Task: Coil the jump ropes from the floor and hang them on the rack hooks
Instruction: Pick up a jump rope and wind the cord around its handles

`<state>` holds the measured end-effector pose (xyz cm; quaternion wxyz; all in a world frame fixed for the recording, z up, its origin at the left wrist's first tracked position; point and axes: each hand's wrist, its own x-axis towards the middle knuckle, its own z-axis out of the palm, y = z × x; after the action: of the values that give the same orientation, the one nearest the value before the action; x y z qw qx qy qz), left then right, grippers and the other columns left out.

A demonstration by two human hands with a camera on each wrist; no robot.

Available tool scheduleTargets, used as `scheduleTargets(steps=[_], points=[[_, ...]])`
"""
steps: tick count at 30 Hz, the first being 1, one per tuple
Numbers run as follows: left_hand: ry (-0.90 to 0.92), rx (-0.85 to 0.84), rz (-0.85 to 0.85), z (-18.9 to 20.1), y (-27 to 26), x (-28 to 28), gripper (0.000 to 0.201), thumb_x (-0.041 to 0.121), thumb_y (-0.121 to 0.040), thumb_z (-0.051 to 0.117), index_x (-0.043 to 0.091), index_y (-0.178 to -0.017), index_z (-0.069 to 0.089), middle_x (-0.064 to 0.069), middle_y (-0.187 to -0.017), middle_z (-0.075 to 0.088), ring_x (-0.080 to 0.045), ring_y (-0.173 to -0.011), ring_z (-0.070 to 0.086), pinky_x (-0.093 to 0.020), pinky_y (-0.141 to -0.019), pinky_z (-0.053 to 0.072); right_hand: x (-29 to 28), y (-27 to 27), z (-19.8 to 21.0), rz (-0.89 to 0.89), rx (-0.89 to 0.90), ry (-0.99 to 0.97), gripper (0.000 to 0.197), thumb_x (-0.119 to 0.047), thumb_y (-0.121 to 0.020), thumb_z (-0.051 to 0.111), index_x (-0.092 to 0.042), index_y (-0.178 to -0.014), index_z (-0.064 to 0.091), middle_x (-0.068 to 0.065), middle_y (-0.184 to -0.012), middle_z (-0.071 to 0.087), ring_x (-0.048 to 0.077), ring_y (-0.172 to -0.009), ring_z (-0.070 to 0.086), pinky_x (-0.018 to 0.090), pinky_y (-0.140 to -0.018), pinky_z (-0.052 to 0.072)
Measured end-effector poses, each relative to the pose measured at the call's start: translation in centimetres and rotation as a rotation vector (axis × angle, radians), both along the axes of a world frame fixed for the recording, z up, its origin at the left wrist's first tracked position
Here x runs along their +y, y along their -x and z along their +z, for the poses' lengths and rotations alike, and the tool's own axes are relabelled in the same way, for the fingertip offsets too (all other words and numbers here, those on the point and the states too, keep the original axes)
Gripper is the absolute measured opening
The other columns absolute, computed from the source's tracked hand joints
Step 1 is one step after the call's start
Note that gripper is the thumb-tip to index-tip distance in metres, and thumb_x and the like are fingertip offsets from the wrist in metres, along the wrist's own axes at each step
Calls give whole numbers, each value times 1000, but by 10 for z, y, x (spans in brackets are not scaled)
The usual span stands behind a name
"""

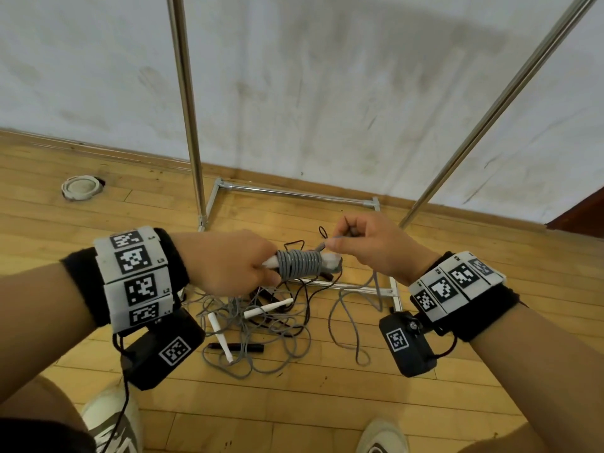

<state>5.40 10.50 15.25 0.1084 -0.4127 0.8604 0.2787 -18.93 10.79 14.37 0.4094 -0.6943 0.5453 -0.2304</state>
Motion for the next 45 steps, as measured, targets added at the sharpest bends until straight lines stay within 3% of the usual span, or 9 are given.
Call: scheduleTargets(steps=[4, 9, 16, 24, 29, 32, 37, 40, 45], points=[[60, 63, 88, 3, -4, -10, 24, 39, -101, 47, 22, -85, 51, 1, -73, 59, -11, -57, 52, -29, -57, 48, 0, 0, 5, -78, -228, -113, 14, -2, -93, 53, -6, -83, 61, 1, -59, 55, 13, -49, 36, 22, -43, 26], [146, 196, 178, 6, -9, -16, 25, 38, -100, 49, 22, -80, 49, 5, -68, 54, -4, -53, 48, -16, -49, 36, 8, 0, 2, -46, -377, -110, 15, 7, -94, 51, 0, -102, 62, 9, -77, 67, 13, -59, 55, 21, -51, 44], [61, 437, 176, 16, -17, -13, 21, 34, -97, 54, 28, -77, 51, 11, -58, 55, -3, -50, 48, -22, -51, 41, 14, 3, -2, -44, -475, -125, 14, -15, -88, 65, -4, -93, 72, 14, -76, 71, 16, -58, 60, 25, -54, 49], [-41, 496, 116, 21, -24, -7, 28, 38, -97, 55, 18, -78, 54, 7, -56, 54, -7, -48, 47, -25, -49, 40, 21, 0, -15, 22, -219, -8, 46, -48, -88, 54, -8, -85, 76, 9, -57, 59, 16, -48, 44, 20, -50, 38], [-101, 473, 93, 25, -28, -3, 27, 39, -96, 56, 22, -75, 53, 5, -55, 53, -14, -49, 47, -36, -51, 39, 23, -4, -23, 193, -99, 4, 27, -17, -102, 49, -1, -96, 71, -23, -86, 68, -2, -81, 62, 22, -71, 49], [-160, 463, 59, 26, -27, 1, 28, 42, -94, 56, 21, -76, 54, 6, -55, 54, -12, -48, 46, -34, -49, 39, 22, -6, -24, 207, -27, 6, 35, -8, -99, 53, -39, -91, 68, -5, -98, 71, 20, -94, 66, 42, -85, 53], [-261, 390, -8, 29, -25, 7, 26, 42, -90, 54, 25, -71, 52, 6, -58, 54, -24, -53, 50, -44, -54, 46, 18, 0, -27, 173, 12, 53, 17, -11, -91, 64, -21, -77, 67, -2, -66, 66, 10, -61, 61, 26, -59, 52], [-331, 377, -51, 27, -23, 9, 24, 36, -94, 54, 21, -76, 52, 9, -58, 50, -12, -53, 46, -36, -52, 42, 16, 3, -29, 278, 109, 196, 23, 0, -82, 71, -21, -78, 65, -3, -70, 63, 9, -65, 59, 27, -61, 49], [-315, 243, -103, 17, -15, 11, 21, 26, -101, 53, 10, -87, 56, 10, -60, 51, -5, -52, 44, -23, -53, 39, 7, 6, -29, 225, 234, 143, 18, -26, -90, 68, -9, -85, 64, 4, -76, 66, 8, -64, 53, 23, -59, 42]])
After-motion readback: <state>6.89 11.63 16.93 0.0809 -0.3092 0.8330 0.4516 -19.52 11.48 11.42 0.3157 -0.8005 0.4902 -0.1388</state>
